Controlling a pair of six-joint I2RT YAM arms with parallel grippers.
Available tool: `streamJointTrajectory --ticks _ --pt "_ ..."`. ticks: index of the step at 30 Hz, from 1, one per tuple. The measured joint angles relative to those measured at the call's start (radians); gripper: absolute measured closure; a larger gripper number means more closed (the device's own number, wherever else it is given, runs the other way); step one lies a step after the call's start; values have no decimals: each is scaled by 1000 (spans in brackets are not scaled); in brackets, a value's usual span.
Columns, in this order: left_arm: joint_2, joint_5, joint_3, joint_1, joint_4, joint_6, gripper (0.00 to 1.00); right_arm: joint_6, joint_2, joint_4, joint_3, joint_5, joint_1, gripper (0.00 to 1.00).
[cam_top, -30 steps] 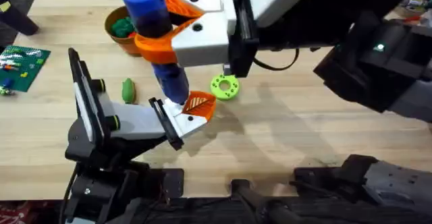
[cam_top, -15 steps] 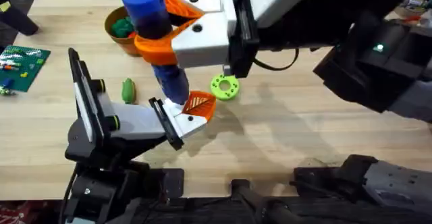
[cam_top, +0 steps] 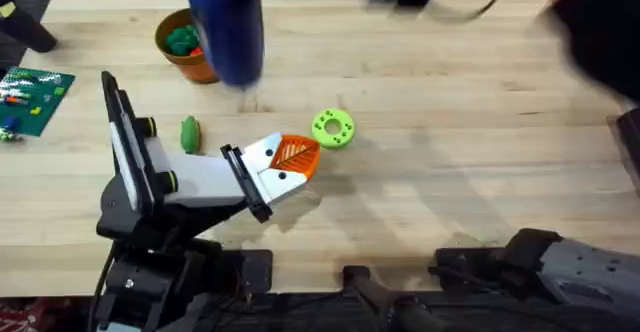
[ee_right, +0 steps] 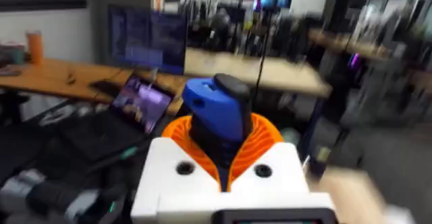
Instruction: Pick up the gripper from the table and insert it into the empty holder that is missing its gripper. Then pick up a screw, insert it into the mounting hole, and use the screwdriver to tighten it. Finally, clean up the table by picking up the vegetable and placing it into the bucket.
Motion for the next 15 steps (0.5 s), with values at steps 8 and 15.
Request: streamJointTrajectory --ticks 8,15 --pt "0 0 0 0 0 0 985 -20 -41 -152 88 -52 -4 956" --pt "0 0 0 0 0 0 985 -120 -24 -390 87 -87 -88 956"
